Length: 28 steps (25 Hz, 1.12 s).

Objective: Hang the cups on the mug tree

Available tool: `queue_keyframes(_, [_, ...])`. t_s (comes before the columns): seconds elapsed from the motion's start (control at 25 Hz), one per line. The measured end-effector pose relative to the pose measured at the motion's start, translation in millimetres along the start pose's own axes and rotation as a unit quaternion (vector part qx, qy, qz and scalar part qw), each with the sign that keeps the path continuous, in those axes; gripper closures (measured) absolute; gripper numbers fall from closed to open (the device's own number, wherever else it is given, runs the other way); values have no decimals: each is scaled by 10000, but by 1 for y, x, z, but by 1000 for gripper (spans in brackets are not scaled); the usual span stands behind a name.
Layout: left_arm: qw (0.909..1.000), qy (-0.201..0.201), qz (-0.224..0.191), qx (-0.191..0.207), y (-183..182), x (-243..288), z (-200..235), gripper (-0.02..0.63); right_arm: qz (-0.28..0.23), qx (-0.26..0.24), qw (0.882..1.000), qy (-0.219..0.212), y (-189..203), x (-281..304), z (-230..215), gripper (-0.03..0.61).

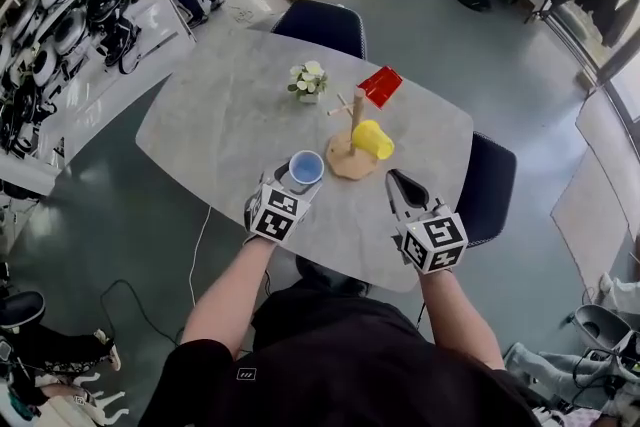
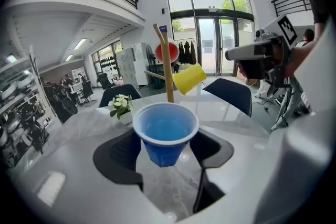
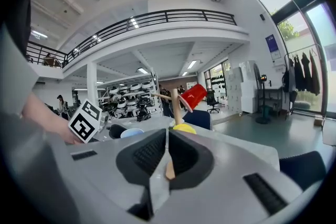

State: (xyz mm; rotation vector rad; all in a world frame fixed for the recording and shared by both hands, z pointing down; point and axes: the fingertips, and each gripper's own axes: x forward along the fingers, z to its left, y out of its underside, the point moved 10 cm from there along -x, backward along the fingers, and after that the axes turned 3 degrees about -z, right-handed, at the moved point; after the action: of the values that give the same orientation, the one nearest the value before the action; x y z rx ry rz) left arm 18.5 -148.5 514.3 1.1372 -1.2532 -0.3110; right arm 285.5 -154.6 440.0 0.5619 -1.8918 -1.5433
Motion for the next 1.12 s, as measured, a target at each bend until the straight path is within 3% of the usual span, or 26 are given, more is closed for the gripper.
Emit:
queue_keyframes(0.44, [9970,430,627,-122,7,50,11,314,128,230,9994,213,13,2,-9,552])
queue_keyframes(0.76, [9918,692,1072,5,12,73,9,314,124,359,9985,401,11,-5,-15,552])
queue_keyframes(1.12, [9895,787,1073,571,-14,76,3,314,113,489,9971,566,15,-12,-29,552])
